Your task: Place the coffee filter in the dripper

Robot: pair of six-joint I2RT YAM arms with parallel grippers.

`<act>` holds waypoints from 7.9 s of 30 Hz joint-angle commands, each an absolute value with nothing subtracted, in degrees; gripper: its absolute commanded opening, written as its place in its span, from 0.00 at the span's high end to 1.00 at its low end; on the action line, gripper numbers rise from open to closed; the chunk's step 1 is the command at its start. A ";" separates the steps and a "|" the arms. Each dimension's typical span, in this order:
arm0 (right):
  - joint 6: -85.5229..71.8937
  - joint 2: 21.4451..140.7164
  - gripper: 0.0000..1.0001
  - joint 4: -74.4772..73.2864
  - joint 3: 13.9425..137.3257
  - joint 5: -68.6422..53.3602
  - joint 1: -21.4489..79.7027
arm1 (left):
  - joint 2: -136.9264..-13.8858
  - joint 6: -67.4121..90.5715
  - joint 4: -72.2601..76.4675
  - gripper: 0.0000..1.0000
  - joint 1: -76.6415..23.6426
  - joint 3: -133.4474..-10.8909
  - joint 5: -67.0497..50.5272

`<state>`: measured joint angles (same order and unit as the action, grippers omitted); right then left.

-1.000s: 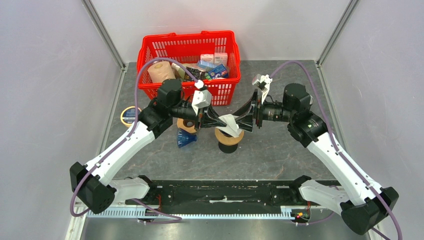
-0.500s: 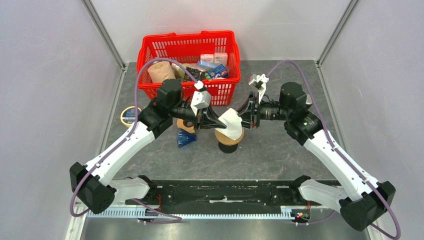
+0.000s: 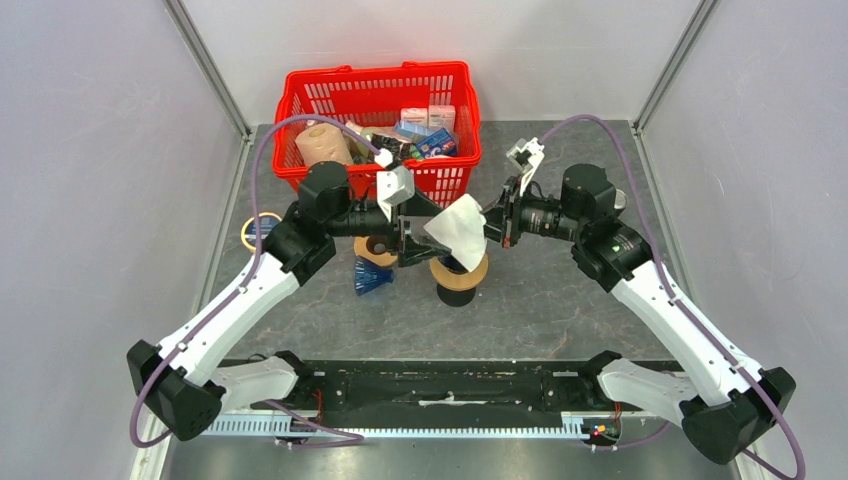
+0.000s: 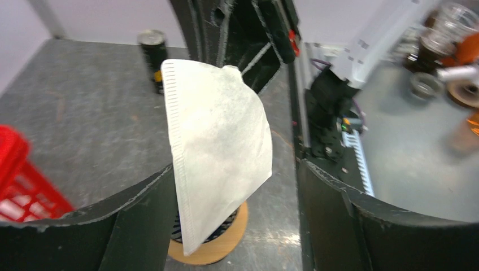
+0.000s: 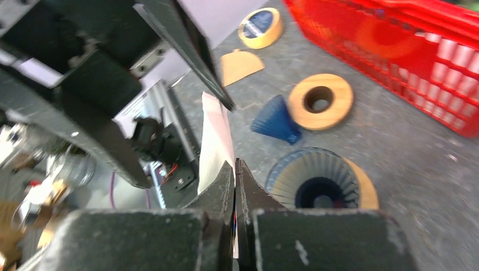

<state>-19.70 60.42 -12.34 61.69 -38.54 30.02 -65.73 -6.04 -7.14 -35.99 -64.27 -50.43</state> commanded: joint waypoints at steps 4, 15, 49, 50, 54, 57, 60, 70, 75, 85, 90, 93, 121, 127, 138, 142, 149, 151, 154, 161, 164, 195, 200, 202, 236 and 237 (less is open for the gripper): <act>-26.95 63.46 1.00 -28.22 74.12 -8.46 30.20 | -62.58 8.69 -3.27 0.15 -38.60 -66.27 -14.91; -38.35 69.27 1.00 -40.05 83.49 21.35 36.37 | -71.08 12.11 -6.54 0.12 -51.14 -73.45 7.64; -41.14 68.71 1.00 -41.12 84.46 21.08 39.56 | -78.69 8.70 1.15 0.12 -55.92 -71.77 14.04; -41.05 68.49 1.00 -41.11 84.38 21.05 39.55 | -78.59 8.77 1.14 0.12 -55.94 -71.64 14.23; -40.59 68.59 1.00 -41.22 84.36 20.45 39.51 | -78.34 9.91 1.44 0.13 -55.92 -71.37 14.58; -39.83 69.25 1.00 -41.24 84.50 18.97 39.54 | -78.41 10.85 2.52 0.15 -55.96 -71.24 15.98; -38.48 69.70 1.00 -40.87 84.37 16.62 39.55 | -79.37 11.33 2.47 0.18 -55.91 -72.01 18.31; -35.11 70.73 1.00 -40.46 84.54 15.15 39.55 | -81.46 11.09 2.94 0.20 -55.99 -73.30 18.65; -34.46 70.71 1.00 -40.98 84.55 16.14 39.55 | -81.70 9.59 3.78 0.26 -56.40 -72.80 21.72; -30.02 71.88 1.00 -41.58 85.25 11.82 39.59 | -81.75 7.62 4.09 0.31 -57.04 -72.90 23.41; -27.56 72.19 1.00 -43.11 85.64 12.21 39.55 | -81.55 8.00 4.31 0.36 -57.04 -72.95 22.84; -27.10 71.58 1.00 -43.03 85.39 11.82 39.55 | -81.74 7.78 4.31 0.46 -57.04 -73.03 22.35; -11.71 72.03 1.00 -56.31 89.51 20.36 39.49 | -79.52 -10.66 -2.64 0.98 -57.04 -69.83 26.36; -7.33 71.33 1.00 -56.25 89.04 14.98 39.37 | -76.97 -9.80 -4.22 0.98 -56.44 -67.91 17.00; 2.93 68.97 1.00 -55.41 87.18 1.51 39.33 | -75.12 -11.79 -7.46 0.98 -54.76 -66.18 8.49; 5.16 68.64 1.00 -56.03 87.01 -2.40 39.33 | -74.54 -14.35 -10.18 0.98 -54.43 -66.18 2.91; 9.02 68.93 1.00 -57.38 86.57 -4.41 39.28 | -73.55 -14.86 -11.11 0.98 -52.79 -65.92 -1.18; 9.01 69.07 1.00 -57.31 86.70 -4.70 39.20 | -73.72 -14.38 -11.03 0.98 -52.31 -66.00 -1.57; 8.70 69.30 1.00 -57.29 87.11 -5.39 39.16 | -73.70 -13.75 -10.90 0.98 -52.12 -66.09 -1.65; 4.11 70.16 1.00 -56.32 88.30 -3.01 39.10 | -73.28 -11.41 -10.15 0.78 -52.12 -66.89 -1.66; -4.74 72.11 1.00 -56.43 90.79 1.18 39.11 | -73.34 -8.56 -10.74 0.59 -52.11 -67.99 -2.75; -16.57 78.32 1.00 -62.61 96.02 -8.80 39.12 | -54.40 16.70 -9.56 0.11 -51.84 -63.13 27.99; -16.34 80.34 1.00 -63.18 96.19 -9.82 39.11 | -55.06 20.64 -13.03 0.08 -44.47 -62.84 32.43; -16.34 81.08 1.00 -63.16 95.94 -9.89 39.11 | -55.66 23.82 -14.11 0.07 -39.63 -62.16 28.86; -16.45 88.36 0.93 -60.78 90.97 -14.95 35.57 | -53.55 26.05 -13.54 0.06 -31.29 -52.34 20.57; -16.52 88.35 0.92 -60.80 90.97 -14.80 35.59 | -53.47 26.06 -13.54 0.06 -31.29 -52.24 20.57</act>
